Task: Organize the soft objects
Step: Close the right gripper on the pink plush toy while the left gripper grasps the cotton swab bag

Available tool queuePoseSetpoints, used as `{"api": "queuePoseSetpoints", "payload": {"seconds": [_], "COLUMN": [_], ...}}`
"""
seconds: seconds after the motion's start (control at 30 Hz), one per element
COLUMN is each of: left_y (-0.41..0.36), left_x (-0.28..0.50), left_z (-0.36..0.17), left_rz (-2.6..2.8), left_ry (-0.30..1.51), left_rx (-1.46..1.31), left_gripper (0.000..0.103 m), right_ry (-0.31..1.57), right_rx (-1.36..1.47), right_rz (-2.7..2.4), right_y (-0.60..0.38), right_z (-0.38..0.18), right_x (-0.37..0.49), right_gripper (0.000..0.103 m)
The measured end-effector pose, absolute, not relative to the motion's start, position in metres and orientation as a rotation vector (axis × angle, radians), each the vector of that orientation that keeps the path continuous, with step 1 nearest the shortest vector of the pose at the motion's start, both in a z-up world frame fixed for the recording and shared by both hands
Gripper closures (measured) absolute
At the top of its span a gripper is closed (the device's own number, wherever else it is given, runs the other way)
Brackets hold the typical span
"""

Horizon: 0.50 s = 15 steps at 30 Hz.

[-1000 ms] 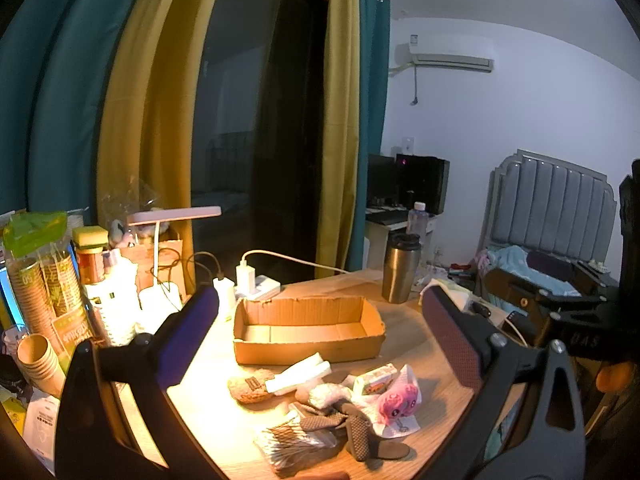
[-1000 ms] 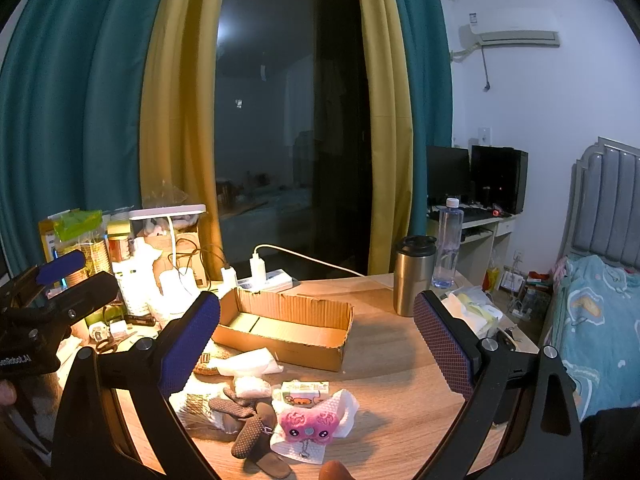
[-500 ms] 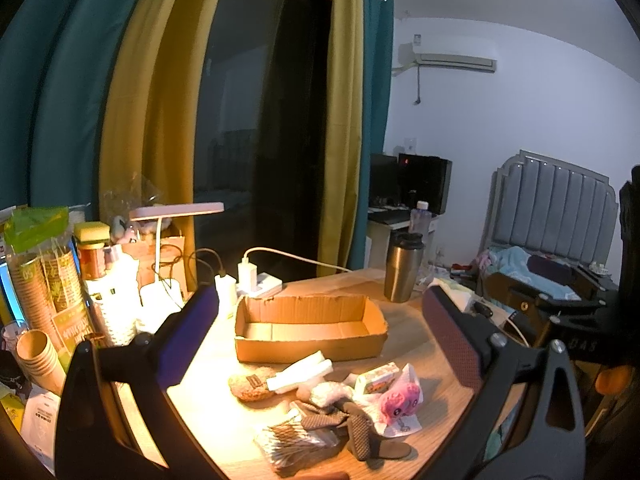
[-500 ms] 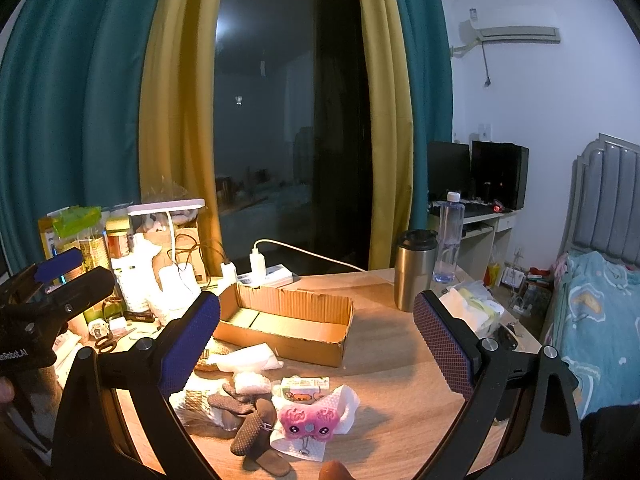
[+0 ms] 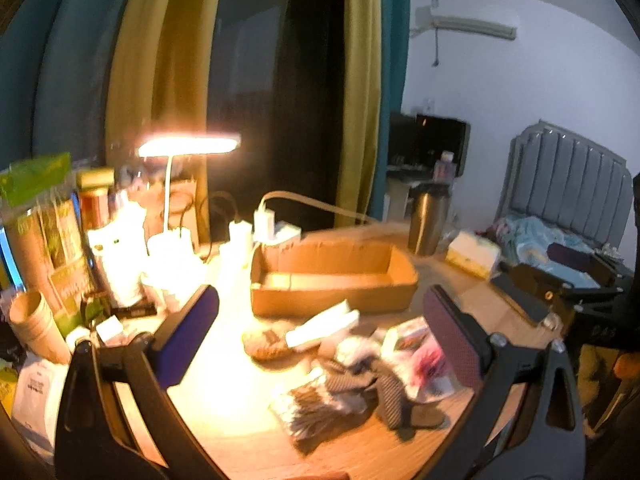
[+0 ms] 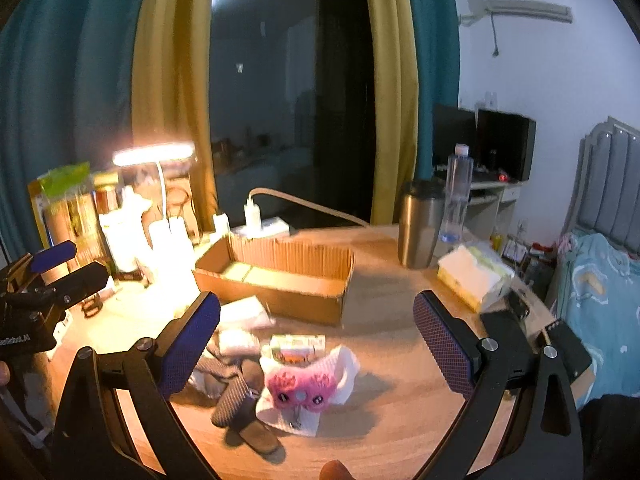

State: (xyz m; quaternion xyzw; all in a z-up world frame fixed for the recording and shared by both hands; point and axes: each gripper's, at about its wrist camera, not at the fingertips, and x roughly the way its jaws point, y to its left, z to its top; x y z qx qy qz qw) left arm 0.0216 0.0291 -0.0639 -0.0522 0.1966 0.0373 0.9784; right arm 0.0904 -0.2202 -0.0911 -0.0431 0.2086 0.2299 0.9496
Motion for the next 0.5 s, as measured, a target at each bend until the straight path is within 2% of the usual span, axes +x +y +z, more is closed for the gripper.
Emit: {"api": "queuePoseSetpoints", "payload": {"seconds": [0.5], "left_y": [0.041], "left_x": [0.058], "left_z": [-0.148], "left_rz": [0.106], "left_ry": [0.619], "left_rx": [-0.123], "left_gripper": [0.001], "right_ry": [0.64], "right_rx": [-0.112], "right_rz": [0.501], "right_y": [-0.201], "right_z": [-0.165], "right_x": [0.138], "right_gripper": [0.004]}}
